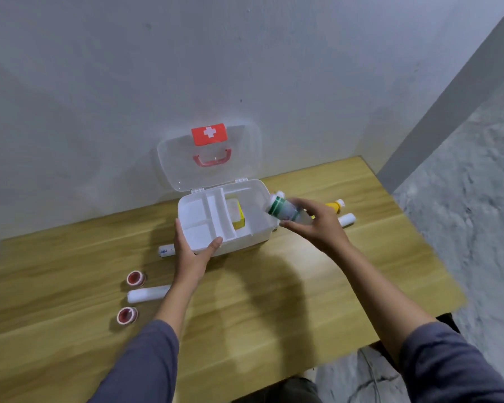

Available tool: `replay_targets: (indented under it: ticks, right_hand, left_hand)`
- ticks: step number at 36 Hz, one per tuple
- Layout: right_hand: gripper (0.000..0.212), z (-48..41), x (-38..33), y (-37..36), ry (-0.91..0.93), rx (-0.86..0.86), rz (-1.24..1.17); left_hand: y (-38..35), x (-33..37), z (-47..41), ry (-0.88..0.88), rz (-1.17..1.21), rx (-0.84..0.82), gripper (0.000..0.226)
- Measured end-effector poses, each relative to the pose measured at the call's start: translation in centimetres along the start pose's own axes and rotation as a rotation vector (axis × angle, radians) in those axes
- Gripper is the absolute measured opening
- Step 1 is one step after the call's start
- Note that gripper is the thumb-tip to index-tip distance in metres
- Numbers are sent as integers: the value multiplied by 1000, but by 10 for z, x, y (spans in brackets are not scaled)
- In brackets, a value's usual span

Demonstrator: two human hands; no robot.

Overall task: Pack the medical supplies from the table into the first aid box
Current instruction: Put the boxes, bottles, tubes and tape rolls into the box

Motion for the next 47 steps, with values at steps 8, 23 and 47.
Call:
replay_targets:
  ticks: [8, 23, 47]
  right_hand:
    - [48, -36, -48, -43, 24, -327, 513]
    - [21, -49, -60, -93, 164, -444, 492]
    - [46, -72, 98, 2, -74, -460, 486]
  left_hand:
    - [0, 2, 0, 13, 5, -6, 107]
    - [0, 8, 0, -19, 64, 19, 100]
    - [1, -1, 0, 29, 62, 37, 109]
Point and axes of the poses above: each hand's wrist, its own z-axis away from the middle knuckle, its own y-axis out of the back of the hand, x = y × z, the point moved 6 cm from there along -z, towards the middle knuckle, and after that the axes turned 1 degree about z, right-handed, at the moved point
